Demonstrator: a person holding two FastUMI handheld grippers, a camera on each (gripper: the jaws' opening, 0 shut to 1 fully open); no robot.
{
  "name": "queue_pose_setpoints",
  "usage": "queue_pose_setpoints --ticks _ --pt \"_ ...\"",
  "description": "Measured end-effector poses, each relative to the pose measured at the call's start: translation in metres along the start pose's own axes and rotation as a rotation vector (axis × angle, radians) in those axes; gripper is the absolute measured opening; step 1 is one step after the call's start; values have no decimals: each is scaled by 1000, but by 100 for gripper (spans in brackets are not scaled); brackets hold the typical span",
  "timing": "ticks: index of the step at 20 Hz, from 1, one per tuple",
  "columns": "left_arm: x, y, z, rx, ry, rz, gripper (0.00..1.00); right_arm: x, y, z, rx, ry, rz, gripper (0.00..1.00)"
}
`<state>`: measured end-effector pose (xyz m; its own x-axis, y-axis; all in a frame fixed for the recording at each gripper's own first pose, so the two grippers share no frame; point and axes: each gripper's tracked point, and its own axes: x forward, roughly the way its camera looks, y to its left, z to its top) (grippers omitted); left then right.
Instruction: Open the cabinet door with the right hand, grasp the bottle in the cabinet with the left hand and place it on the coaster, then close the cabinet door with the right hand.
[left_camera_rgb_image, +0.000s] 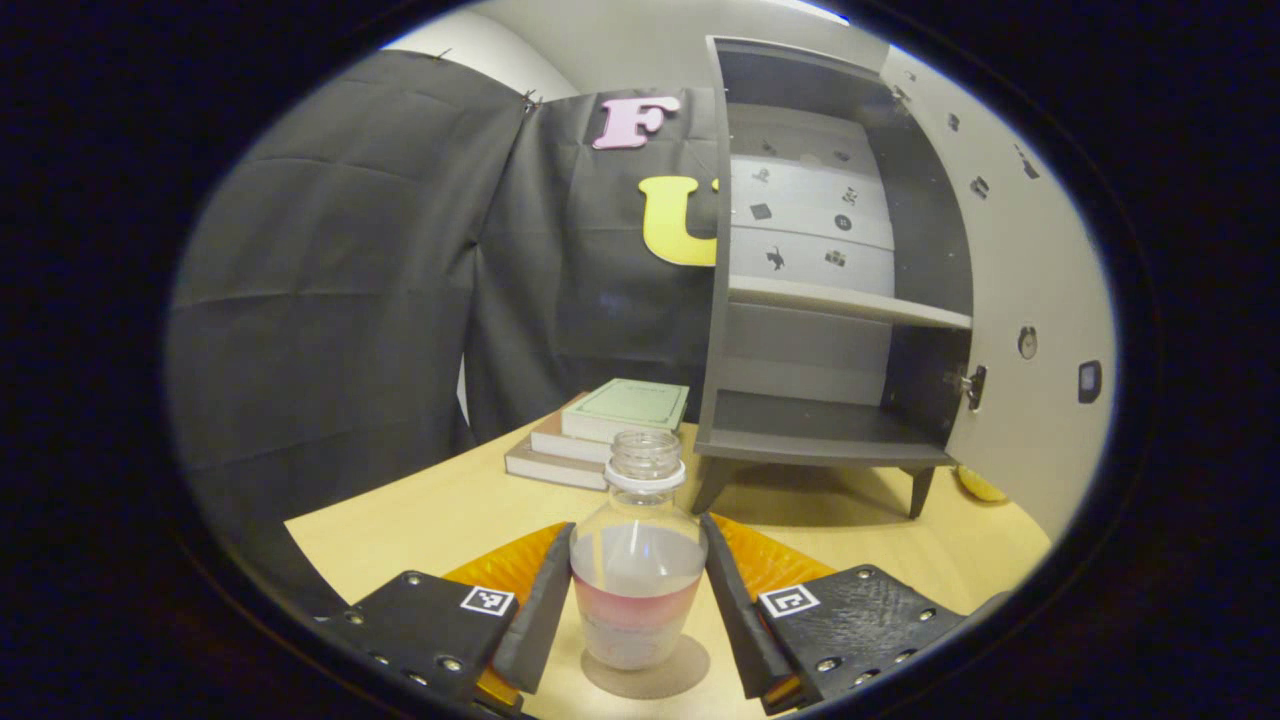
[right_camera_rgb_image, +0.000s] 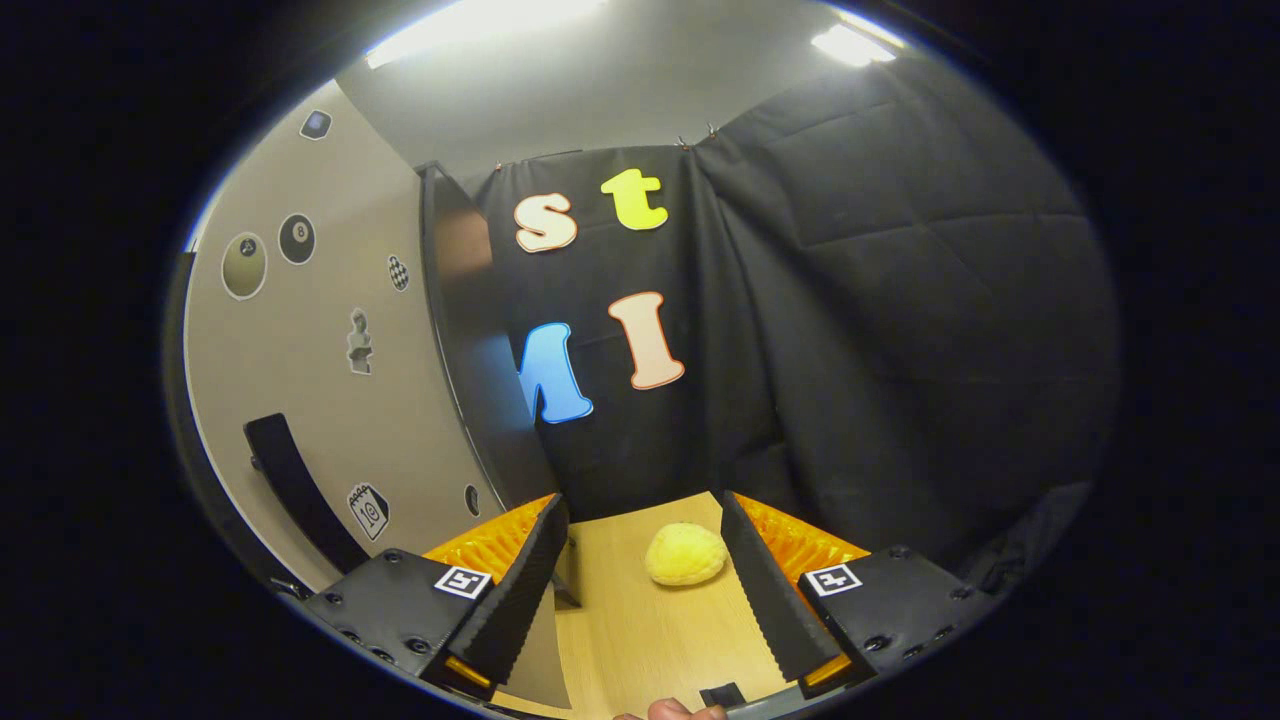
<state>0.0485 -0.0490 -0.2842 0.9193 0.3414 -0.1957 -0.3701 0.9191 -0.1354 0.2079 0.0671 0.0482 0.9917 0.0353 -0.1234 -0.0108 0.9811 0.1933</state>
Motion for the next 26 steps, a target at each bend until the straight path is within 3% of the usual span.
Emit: queue_pose_setpoints --ticks 4,9,18,20,23,24,26 --pt "-4 -9 -15 46 -17 -40 75 -6 -16 -15 46 34 -81 98" --pt "-11 -15 -22 46 6 -86 72 -10 -17 -25 103 45 -117 98" --pt "-17 -16 -16 67 28 -128 76 -15 -11 -44 140 63 -123 98" --pt "-20 -11 -12 67 24 -117 85 -15 -8 -47 139 64 -118 92" --pt "-23 -11 0 45 11 -124 86 -15 -9 -47 138 61 -116 92" --pt "-24 -10 4 48 4 -125 86 -15 -8 -49 138 60 -117 98" --pt "-30 -10 14 57 -9 -132 86 -16 -8 -50 138 60 -114 92"
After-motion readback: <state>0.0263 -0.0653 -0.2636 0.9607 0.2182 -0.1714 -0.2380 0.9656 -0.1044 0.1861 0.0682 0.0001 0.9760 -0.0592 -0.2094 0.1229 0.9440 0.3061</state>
